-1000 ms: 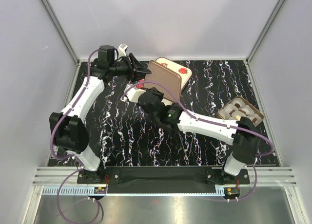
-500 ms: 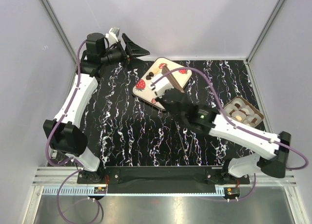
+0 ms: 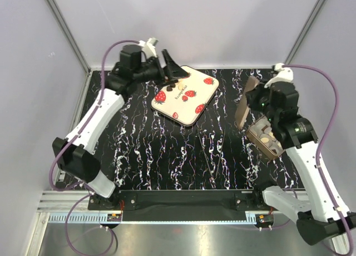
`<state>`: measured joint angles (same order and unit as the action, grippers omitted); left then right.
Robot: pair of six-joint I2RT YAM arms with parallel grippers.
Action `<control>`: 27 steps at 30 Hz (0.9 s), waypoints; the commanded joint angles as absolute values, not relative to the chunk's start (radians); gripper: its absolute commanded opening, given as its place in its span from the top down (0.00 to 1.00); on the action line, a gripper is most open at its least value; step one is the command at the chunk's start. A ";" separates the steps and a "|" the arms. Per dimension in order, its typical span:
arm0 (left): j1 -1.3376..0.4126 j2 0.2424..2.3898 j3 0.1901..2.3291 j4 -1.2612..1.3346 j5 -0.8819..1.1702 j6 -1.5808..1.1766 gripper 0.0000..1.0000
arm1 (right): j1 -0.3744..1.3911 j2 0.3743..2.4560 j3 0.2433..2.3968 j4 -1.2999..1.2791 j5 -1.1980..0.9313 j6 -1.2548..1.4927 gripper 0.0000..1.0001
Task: Pack the chocolate
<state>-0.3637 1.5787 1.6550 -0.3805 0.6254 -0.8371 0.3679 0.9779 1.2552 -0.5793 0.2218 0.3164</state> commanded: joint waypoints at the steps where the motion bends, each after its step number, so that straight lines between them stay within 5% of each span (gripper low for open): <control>1: -0.472 1.630 1.654 -0.364 0.509 -0.709 0.17 | 0.215 0.992 1.247 -0.609 -0.024 0.434 1.00; 9: -0.597 1.905 1.799 -0.195 0.580 -0.673 0.24 | -0.271 1.032 1.190 -0.539 -0.429 0.531 1.00; 18: -0.661 2.177 1.942 -0.020 0.652 -0.775 0.33 | -0.435 1.061 1.151 -0.451 -0.618 0.515 1.00; 23: -0.704 2.246 1.957 0.074 0.658 -0.793 0.34 | -0.528 1.068 1.164 -0.543 -0.595 0.485 1.00; 27: -0.722 2.226 1.910 0.113 0.644 -0.793 0.34 | -0.528 1.046 1.287 -0.676 -0.380 0.469 1.00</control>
